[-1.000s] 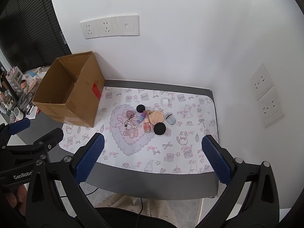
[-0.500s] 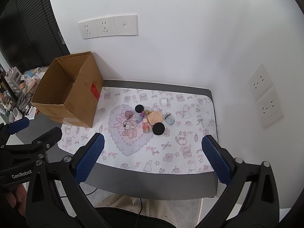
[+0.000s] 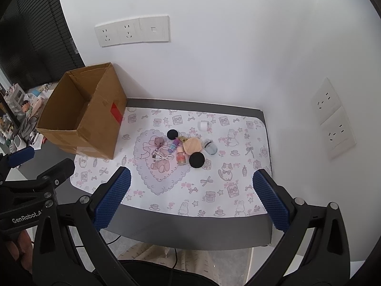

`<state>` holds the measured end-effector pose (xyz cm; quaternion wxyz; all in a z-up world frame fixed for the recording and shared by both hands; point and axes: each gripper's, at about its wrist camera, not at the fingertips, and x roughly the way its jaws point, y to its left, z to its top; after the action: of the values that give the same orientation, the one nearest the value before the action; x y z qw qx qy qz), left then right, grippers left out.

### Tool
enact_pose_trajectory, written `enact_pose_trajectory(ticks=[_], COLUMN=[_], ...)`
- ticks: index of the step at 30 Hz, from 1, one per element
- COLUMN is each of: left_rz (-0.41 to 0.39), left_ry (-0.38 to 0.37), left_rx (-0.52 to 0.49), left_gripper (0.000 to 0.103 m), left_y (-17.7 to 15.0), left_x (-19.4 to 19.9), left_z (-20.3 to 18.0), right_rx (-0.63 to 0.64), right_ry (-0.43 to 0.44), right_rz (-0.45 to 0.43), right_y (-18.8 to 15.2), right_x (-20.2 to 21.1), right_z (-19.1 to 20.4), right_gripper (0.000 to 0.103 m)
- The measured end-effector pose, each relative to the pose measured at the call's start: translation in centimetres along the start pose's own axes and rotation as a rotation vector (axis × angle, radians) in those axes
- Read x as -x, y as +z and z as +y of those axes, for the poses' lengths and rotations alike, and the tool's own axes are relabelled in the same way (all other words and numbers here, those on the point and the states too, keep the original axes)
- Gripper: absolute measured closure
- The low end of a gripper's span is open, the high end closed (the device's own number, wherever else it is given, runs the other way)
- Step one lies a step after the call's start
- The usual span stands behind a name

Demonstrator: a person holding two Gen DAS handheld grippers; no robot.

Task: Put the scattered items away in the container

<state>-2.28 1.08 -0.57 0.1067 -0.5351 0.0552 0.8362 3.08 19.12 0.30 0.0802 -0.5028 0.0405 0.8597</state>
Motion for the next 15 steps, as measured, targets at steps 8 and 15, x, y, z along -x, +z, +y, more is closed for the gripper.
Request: enact_pose_trajectory(ticks=[8, 15], left_rz=[0.032, 0.079], left_ry=[-0.020, 0.000], left_rx=[-0.052, -0.087], left_gripper=[0.000, 0.000], left_y=[0.4, 0.9], left_x=[-2.0, -5.4], left_z=[-0.3, -1.6], right_rx=[-0.028, -0.027], right_ry=[-0.041, -0.008], right_rz=[0.032, 0.048], right_y=[-0.2, 0.6], right_x=[-1.5, -4.0], right_z=[0.1, -1.0], right_gripper=[0.000, 0.000])
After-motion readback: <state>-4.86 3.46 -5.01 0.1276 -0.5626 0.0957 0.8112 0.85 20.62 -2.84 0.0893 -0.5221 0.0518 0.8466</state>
